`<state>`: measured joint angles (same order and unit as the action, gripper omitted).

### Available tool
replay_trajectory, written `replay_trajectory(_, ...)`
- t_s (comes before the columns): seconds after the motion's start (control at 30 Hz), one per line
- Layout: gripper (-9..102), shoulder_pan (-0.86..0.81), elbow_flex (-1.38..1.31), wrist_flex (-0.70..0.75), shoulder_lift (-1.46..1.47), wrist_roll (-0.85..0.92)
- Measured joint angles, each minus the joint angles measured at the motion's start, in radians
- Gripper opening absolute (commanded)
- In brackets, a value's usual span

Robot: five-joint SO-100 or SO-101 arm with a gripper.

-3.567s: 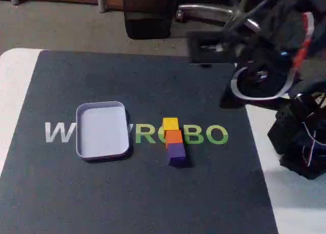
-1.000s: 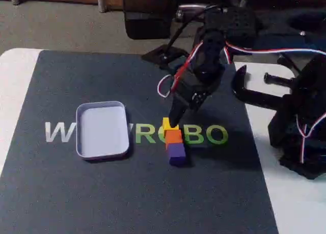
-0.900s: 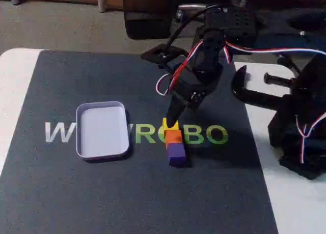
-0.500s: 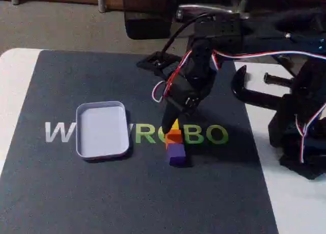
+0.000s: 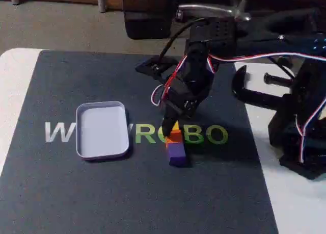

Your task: Move blocks one by one until all three blocks are in the tray.

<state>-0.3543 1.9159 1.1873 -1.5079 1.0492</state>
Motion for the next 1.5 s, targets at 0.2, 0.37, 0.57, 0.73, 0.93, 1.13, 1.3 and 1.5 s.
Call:
replay_trajectory(0.2, 24, 0.003, -0.040, -0.005, 0.067, -0.005)
replay_trajectory(0.37, 20, -0.002, -0.118, -0.005, 0.158, -0.040)
replay_trajectory(0.57, 13, 0.005, -0.164, -0.005, 0.202, -0.055)
replay_trajectory(0.73, -2, 0.005, -0.170, 0.002, 0.202, -0.060)
replay_trajectory(0.93, -8, 0.005, -0.170, 0.005, 0.202, -0.060)
replay_trajectory(1.13, -8, 0.005, -0.209, 0.038, 0.202, -0.060)
replay_trajectory(1.3, -8, 0.009, -0.236, 0.091, 0.144, -0.060)
replay_trajectory(1.5, -8, 0.031, -0.255, 0.115, 0.071, -0.060)
